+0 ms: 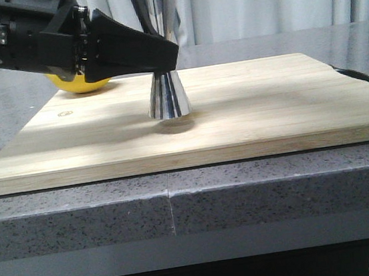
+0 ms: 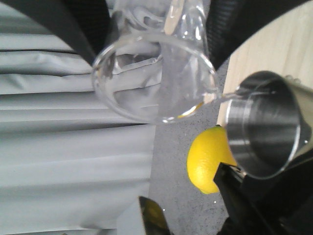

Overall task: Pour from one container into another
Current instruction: 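Tilt the beaker with the right gripper, pouring liquid into the jigger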

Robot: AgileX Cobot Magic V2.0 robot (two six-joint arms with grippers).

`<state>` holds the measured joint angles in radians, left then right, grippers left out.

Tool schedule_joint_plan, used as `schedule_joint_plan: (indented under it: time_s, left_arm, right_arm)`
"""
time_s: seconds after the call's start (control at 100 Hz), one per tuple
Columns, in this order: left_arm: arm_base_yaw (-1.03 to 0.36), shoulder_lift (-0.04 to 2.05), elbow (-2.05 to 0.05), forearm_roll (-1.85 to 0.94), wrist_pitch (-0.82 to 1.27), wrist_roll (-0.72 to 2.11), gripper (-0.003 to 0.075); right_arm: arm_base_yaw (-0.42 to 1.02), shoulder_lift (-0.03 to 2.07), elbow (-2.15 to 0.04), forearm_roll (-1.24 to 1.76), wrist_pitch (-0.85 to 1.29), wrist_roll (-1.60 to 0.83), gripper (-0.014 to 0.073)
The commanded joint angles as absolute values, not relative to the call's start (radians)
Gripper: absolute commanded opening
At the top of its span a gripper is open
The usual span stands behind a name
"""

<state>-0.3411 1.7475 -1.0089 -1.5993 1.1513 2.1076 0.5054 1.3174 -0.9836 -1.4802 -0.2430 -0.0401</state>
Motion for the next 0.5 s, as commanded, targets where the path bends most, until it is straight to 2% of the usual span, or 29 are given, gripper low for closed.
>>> schedule_joint_plan:
  time_s: [0.0,0.49]
  left_arm:
    - [-0.349,1.704,-1.037,-1.666,1.216,2.097,-0.0019]
    - [-0.349,1.704,-1.037,-1.666,1.216,2.097,-0.0019]
  right_arm:
    - [0.504,1.282,-1.030,-1.468,-0.256,-0.044,0.0192]
    - [0.504,1.282,-1.038,-1.477,-0.254,-0.044,0.0192]
